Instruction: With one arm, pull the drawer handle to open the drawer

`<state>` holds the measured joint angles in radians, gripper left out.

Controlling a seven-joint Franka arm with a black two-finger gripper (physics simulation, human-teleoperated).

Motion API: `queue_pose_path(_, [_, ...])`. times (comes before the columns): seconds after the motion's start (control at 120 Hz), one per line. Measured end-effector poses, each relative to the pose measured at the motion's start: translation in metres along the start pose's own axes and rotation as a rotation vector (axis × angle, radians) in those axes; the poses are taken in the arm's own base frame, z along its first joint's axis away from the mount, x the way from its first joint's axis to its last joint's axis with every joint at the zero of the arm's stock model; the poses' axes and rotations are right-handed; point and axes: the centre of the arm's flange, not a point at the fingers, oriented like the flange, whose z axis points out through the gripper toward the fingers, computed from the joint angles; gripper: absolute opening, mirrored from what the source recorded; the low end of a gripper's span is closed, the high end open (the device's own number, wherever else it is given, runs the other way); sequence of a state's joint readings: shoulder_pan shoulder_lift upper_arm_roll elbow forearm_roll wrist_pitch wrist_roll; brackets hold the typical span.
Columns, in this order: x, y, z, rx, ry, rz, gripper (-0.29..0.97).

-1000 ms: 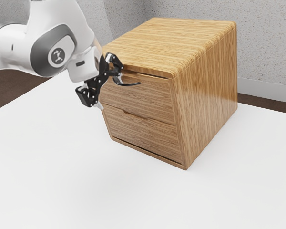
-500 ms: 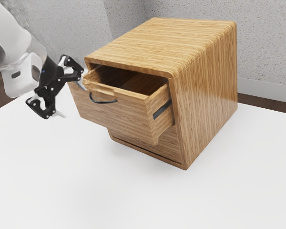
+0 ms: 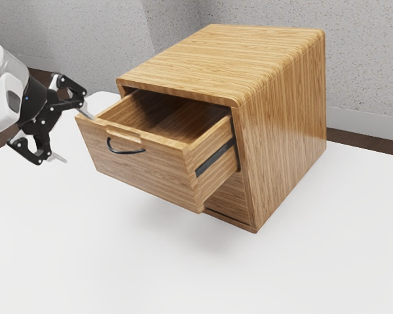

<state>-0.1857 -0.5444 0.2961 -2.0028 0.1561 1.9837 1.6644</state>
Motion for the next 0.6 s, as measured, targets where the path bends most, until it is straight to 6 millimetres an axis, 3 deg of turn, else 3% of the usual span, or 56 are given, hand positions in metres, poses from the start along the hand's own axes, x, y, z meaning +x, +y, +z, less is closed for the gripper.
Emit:
queue_pose_path(0.05, [-0.002,0.000,-0.002,-0.002,-0.002,-0.010,0.68])
queue_pose_path(0.117, [-0.020,0.000,-0.030,-0.020,-0.010,-0.104,0.68])
queue_pose_path(0.158, [-0.026,0.004,-0.036,-0.061,-0.010,-0.156,0.68])
queue_pose_path(0.267, [-0.031,0.008,-0.018,-0.191,-0.017,-0.248,0.68])
queue_pose_path(0.4, [-0.029,0.006,0.009,-0.261,-0.017,-0.233,0.68])
queue_pose_path(0.6, [-0.007,0.008,0.013,-0.202,0.018,-0.097,0.68])
